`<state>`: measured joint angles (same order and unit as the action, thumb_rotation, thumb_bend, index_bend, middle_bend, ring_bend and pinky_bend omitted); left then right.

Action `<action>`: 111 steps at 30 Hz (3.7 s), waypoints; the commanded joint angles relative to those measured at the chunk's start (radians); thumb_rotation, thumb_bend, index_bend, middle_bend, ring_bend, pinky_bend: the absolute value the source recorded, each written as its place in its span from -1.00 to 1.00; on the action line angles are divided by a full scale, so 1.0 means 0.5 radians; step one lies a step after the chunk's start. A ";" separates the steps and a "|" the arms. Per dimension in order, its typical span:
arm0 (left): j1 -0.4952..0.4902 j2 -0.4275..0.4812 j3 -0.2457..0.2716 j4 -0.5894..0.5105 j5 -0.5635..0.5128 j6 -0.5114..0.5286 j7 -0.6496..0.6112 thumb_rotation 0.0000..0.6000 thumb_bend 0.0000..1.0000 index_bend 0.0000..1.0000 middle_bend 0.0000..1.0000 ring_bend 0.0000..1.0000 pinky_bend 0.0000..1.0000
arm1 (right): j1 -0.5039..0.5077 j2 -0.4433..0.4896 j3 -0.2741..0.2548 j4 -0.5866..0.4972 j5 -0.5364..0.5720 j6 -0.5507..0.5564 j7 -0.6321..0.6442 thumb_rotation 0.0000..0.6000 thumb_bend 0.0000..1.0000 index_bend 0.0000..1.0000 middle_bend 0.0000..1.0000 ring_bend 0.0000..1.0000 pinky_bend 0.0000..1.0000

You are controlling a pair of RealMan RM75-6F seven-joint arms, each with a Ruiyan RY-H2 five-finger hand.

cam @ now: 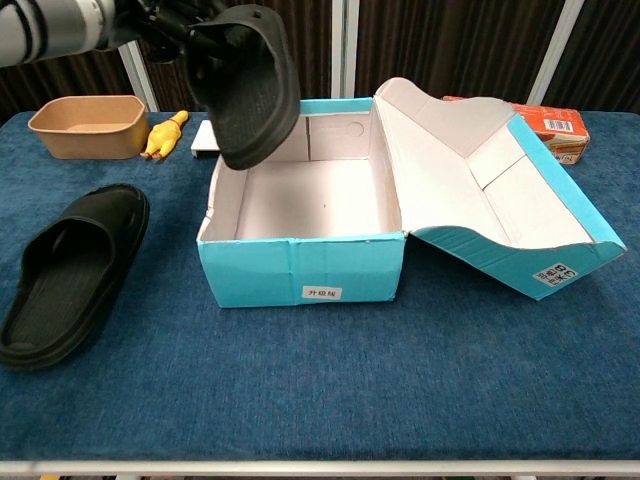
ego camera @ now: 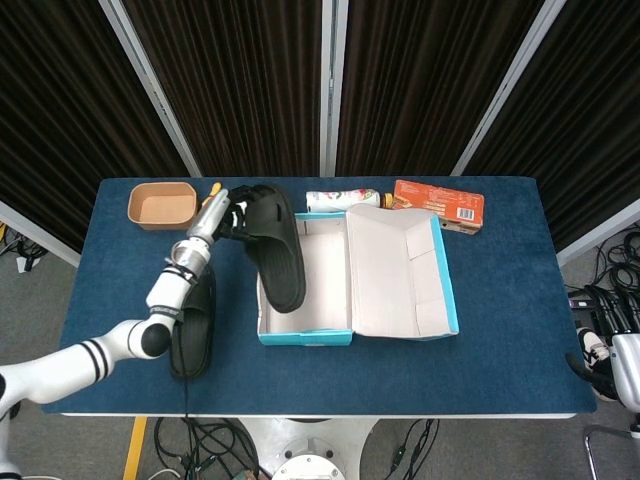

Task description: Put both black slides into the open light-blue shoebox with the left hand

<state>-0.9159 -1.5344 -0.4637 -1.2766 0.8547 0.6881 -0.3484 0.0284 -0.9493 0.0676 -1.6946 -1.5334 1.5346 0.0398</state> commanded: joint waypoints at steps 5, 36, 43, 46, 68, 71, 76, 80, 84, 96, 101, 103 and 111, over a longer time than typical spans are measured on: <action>-0.196 -0.287 -0.058 0.368 0.190 -0.190 -0.231 1.00 -1.00 0.02 0.02 0.38 0.73 | 0.013 0.020 0.012 -0.034 0.036 -0.027 -0.035 1.00 -0.83 -1.00 -0.78 -1.00 -0.87; -0.252 -1.062 0.393 1.609 1.089 0.522 -0.841 1.00 -1.00 0.02 0.01 0.30 0.66 | 0.020 0.052 0.020 -0.135 0.109 -0.058 -0.154 1.00 -0.83 -1.00 -0.77 -1.00 -0.87; -0.282 -1.088 0.364 1.566 1.030 0.389 -0.982 1.00 -1.00 0.01 0.01 0.30 0.66 | 0.017 0.047 0.016 -0.135 0.110 -0.056 -0.158 1.00 -0.83 -1.00 -0.77 -1.00 -0.87; -0.303 -1.070 0.313 1.497 0.963 0.278 -1.034 1.00 -1.00 0.01 0.01 0.30 0.66 | 0.014 0.048 0.016 -0.135 0.111 -0.053 -0.158 1.00 -0.83 -1.00 -0.77 -1.00 -0.87; -0.330 -1.022 0.301 1.359 0.831 -0.072 -0.735 1.00 -1.00 -0.35 -0.20 -0.41 0.15 | 0.019 0.064 0.019 -0.166 0.122 -0.063 -0.187 1.00 -0.82 -1.00 -0.77 -1.00 -0.87; -0.321 -1.006 0.318 1.332 0.840 -0.061 -0.659 1.00 -1.00 -0.64 -0.50 -0.72 -0.15 | 0.016 0.067 0.018 -0.173 0.118 -0.056 -0.191 1.00 -0.80 -1.00 -0.77 -1.00 -0.87; -0.303 -0.972 0.325 1.277 0.831 -0.045 -0.527 1.00 -1.00 -0.80 -0.80 -0.95 -0.43 | 0.005 0.069 0.013 -0.180 0.110 -0.038 -0.189 1.00 -0.79 -1.00 -0.77 -1.00 -0.87; -0.280 -0.909 0.318 1.184 0.807 -0.043 -0.434 1.00 -1.00 -0.83 -0.86 -0.97 -0.45 | 0.001 0.072 0.010 -0.184 0.097 -0.030 -0.185 1.00 -0.78 -1.00 -0.77 -1.00 -0.87; -0.225 -0.769 0.312 0.974 0.774 -0.022 -0.311 1.00 -1.00 -0.83 -0.87 -0.97 -0.47 | 0.001 0.075 0.007 -0.183 0.081 -0.025 -0.177 1.00 -0.77 -1.00 -0.77 -1.00 -0.87; 0.136 -0.055 0.316 -0.054 0.591 0.255 0.176 1.00 -1.00 -0.83 -0.87 -0.97 -0.43 | 0.003 0.062 0.006 -0.146 0.060 -0.021 -0.131 1.00 -0.76 -1.00 -0.77 -1.00 -0.87; 0.281 0.259 0.387 -0.366 0.519 0.363 0.433 1.00 -1.00 -0.83 -0.87 -0.85 -0.37 | 0.023 0.058 0.015 -0.127 0.058 -0.042 -0.113 1.00 -0.76 -1.00 -0.77 -1.00 -0.87; 0.337 0.383 0.440 -0.467 0.448 0.399 0.595 1.00 -1.00 -0.83 -0.87 -0.63 -0.18 | 0.032 0.057 0.018 -0.115 0.051 -0.048 -0.101 1.00 -0.76 -1.00 -0.77 -1.00 -0.87; 0.504 0.608 0.629 -0.733 0.094 0.396 0.871 1.00 -1.00 -0.83 -0.87 0.02 0.38 | 0.050 0.040 0.019 -0.062 0.052 -0.075 -0.049 1.00 -0.76 -1.00 -0.77 -1.00 -0.87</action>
<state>-0.6938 -1.2587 -0.1814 -1.6075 0.9373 0.8867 0.0637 0.0528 -0.9288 0.0773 -1.7260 -1.5068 1.4976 0.0149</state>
